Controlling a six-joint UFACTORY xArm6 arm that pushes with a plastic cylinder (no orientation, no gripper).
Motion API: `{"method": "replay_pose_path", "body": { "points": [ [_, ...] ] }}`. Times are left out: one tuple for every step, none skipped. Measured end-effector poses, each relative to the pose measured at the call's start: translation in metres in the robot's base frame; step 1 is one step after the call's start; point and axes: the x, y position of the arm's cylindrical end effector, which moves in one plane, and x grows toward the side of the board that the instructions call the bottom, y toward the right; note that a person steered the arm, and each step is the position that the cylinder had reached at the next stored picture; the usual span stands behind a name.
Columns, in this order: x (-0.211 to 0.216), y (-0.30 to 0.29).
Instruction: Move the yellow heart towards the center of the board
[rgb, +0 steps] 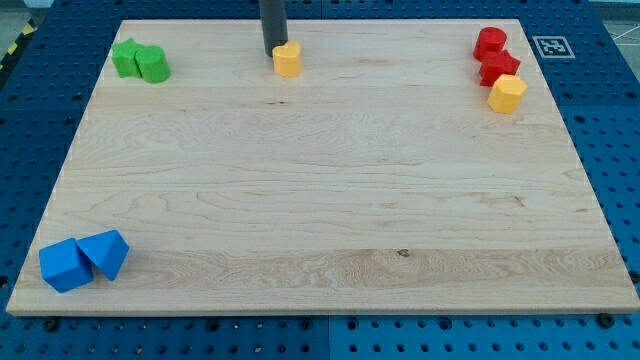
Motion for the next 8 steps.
{"method": "replay_pose_path", "body": {
  "points": [
    [0.011, 0.018],
    [0.022, 0.035],
    [0.034, 0.054],
    [0.050, 0.071],
    [0.056, 0.080],
    [0.048, 0.068],
    [0.049, 0.036],
    [0.049, 0.027]
  ]
}}
